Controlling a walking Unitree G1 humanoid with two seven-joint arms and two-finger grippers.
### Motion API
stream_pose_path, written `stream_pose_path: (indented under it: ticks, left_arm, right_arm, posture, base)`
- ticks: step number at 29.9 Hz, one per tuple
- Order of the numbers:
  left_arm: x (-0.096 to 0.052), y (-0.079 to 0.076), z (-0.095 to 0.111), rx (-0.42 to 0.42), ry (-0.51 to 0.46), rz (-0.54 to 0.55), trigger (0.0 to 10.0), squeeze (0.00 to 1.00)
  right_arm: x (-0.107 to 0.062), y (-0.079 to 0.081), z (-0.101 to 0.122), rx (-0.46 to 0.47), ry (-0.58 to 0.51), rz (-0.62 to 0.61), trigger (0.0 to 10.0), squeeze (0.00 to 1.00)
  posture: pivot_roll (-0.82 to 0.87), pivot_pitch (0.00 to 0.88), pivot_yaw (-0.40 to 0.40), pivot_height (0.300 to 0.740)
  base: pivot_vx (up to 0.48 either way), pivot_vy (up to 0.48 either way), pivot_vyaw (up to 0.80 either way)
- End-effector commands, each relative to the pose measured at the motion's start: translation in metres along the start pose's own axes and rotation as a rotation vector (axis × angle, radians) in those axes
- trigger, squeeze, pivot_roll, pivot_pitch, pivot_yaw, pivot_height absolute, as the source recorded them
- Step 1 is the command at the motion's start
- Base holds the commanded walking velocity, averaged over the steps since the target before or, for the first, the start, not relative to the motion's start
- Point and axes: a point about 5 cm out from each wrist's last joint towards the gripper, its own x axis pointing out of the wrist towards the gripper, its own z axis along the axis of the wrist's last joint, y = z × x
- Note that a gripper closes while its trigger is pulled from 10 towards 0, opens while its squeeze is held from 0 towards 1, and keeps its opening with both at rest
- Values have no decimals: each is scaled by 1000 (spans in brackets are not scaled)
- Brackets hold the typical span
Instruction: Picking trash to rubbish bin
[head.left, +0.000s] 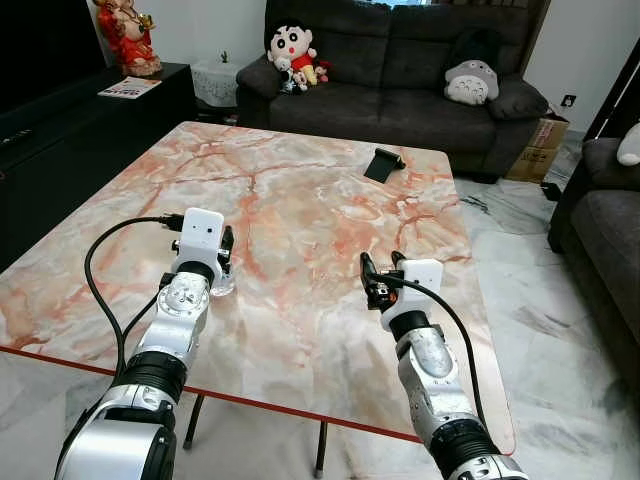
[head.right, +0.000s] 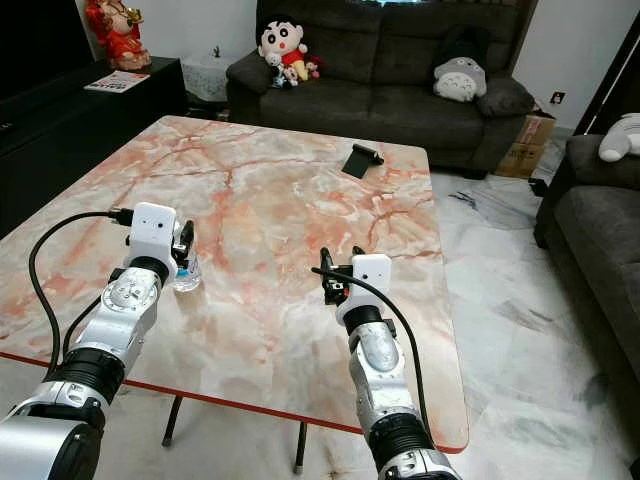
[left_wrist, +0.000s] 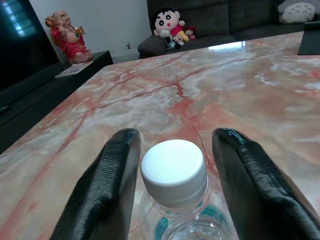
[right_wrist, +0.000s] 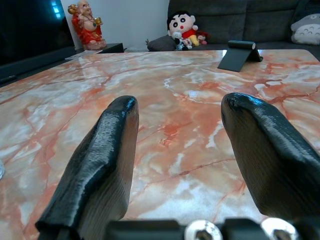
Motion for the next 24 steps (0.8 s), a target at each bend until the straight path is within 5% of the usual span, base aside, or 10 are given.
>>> stream_pose_path:
  ticks: [1,22,23,24]
  left_arm:
    - [3,0,3,11,1,1,0,0]
    - [3,-4,16,-30,-74,17,0,0]
    - [3,-4,16,-35,-80,23,3804,0]
    - [2,-6,16,-43,-88,31,10000,0]
  right_arm:
    - [0,-2,1,-5,1,-1,10000,0]
    - [1,-1,2,-4,-1,0,10000,0]
    - [1,-1,2,-3,-1,0,10000,0]
    - [2,-1,2,-3,-2,-1,10000,0]
  posture:
    - [152,0,-56,740]
    - [149,0,-54,740]
    - [152,0,-53,740]
    - [152,0,-53,740]
  base:
    - [0,0,0]
    - [0,0,0]
    - [0,0,0]
    - [0,0,0]
